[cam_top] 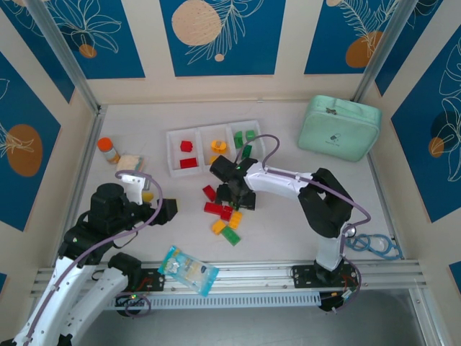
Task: Sort the legos into containers by color
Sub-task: Pick up the lego from the center of the table.
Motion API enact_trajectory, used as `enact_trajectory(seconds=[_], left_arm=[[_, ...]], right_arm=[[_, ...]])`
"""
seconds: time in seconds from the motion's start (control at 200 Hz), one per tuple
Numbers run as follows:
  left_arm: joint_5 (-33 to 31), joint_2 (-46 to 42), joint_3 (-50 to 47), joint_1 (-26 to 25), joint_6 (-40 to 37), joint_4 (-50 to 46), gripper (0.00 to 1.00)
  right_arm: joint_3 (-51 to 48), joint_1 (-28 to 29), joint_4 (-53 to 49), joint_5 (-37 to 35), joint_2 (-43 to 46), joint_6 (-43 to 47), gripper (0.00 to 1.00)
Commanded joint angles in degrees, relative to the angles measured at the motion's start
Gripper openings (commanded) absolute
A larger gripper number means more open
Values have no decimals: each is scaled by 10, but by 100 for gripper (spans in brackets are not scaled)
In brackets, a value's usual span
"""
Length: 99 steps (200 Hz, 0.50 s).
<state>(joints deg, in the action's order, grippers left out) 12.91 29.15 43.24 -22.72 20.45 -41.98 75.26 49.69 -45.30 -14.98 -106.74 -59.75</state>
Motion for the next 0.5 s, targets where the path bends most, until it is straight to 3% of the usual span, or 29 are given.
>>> enact_trajectory(seconds=[0.0, 0.49], left_arm=[[8, -5, -4, 8, -12, 14, 99], [7, -5, -4, 8, -12, 14, 99]], right_arm=[[-10, 1, 10, -25, -13, -51, 84], [-32, -9, 60, -34, -37, -71, 70]])
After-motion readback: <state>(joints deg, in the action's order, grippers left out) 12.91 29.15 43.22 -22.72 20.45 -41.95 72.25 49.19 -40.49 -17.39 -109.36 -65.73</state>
